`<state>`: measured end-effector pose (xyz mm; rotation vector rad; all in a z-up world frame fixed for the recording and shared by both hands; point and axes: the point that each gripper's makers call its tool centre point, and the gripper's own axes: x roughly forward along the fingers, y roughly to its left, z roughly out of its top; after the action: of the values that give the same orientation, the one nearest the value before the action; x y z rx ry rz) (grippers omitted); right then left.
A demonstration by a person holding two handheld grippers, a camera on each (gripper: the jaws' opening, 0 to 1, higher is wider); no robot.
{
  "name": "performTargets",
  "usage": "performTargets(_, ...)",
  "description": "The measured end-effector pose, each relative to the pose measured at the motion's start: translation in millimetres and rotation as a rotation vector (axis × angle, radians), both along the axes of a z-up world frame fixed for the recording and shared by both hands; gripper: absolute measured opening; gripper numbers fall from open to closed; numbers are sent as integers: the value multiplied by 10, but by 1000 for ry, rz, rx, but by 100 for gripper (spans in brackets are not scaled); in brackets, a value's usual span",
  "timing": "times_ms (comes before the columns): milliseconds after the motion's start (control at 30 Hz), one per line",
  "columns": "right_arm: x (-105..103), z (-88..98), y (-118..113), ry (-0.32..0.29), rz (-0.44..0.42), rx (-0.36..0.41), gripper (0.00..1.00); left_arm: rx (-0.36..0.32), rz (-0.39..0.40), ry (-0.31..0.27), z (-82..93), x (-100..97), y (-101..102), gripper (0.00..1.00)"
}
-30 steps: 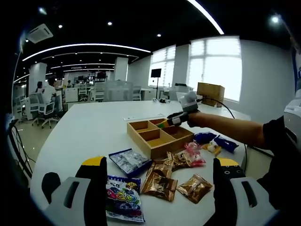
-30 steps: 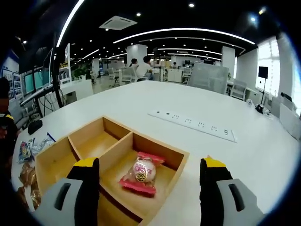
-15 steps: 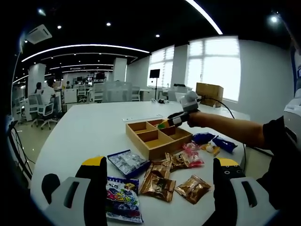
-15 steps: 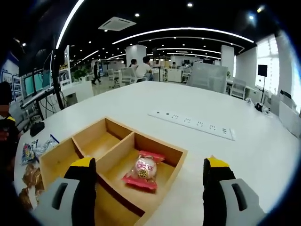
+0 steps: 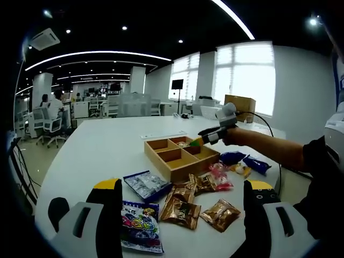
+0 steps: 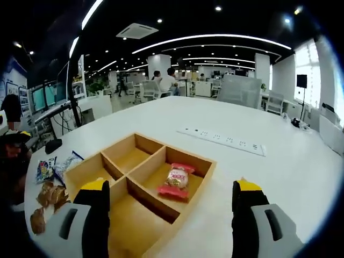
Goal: Pick up the scattered marshmallows, QQ candies, Oreo cookies, and mixed nuts on the table and sort them into separate containers
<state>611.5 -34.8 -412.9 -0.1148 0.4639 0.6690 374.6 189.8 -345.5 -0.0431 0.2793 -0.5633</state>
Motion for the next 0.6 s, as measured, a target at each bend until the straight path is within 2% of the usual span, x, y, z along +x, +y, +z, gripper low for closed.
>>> performTargets(200,-274,82,12,0,41,19,90,0,-5,3,-11,8,-11,97)
performTargets(433,-537,346,8,-58,62,69,90,-5,-8,5,-18,26,-19,97)
performTargets(600,-721,438,-22,-76,74,79,90,-7,-9,3,-12,31,-20,97)
